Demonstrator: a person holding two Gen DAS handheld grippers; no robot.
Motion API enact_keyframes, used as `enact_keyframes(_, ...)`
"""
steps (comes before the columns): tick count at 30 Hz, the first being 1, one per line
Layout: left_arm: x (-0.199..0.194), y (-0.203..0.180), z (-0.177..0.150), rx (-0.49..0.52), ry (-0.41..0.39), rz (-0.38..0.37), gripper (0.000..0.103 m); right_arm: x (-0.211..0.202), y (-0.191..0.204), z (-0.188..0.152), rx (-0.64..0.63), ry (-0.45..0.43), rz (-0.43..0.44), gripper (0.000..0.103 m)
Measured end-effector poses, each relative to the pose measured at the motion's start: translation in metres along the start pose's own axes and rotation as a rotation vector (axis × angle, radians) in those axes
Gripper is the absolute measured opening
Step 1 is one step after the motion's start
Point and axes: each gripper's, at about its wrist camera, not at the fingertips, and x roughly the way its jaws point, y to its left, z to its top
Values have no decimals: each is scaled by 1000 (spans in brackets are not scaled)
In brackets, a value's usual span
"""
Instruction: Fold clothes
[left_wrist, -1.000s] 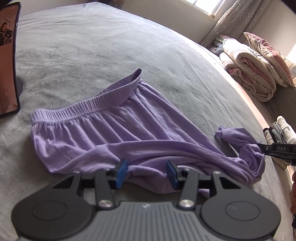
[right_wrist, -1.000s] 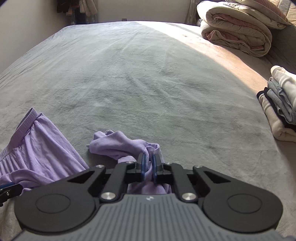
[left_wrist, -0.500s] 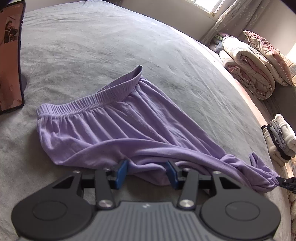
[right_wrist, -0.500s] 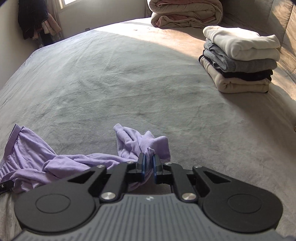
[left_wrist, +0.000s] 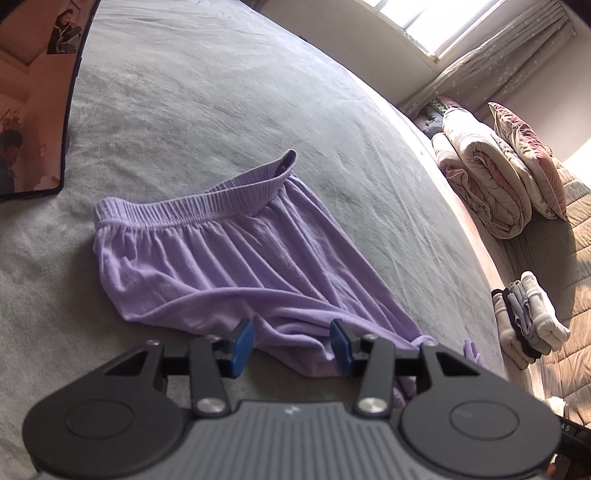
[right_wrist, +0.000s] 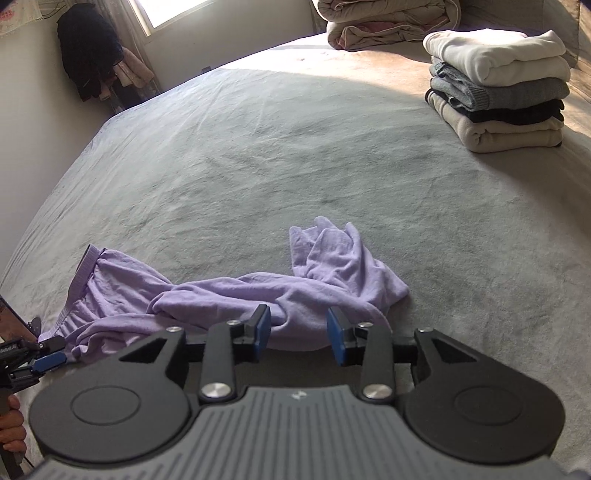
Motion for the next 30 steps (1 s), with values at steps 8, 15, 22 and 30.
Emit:
enact_keyframes(8,6,-4,2,-9,2,22,46,34,45,-17,-133,45,107,38)
enact_keyframes(15,5,15,11,-59,-6,70,43,60,54,-17,-160,65,119,38)
enact_keyframes(22,8,17,13,-81,-18,75,41,71,64,-27,-265,60,101,1)
enact_keyframes(30,4,17,13,-73,-6,82,41,30,64,-33,-356,-4,139,0)
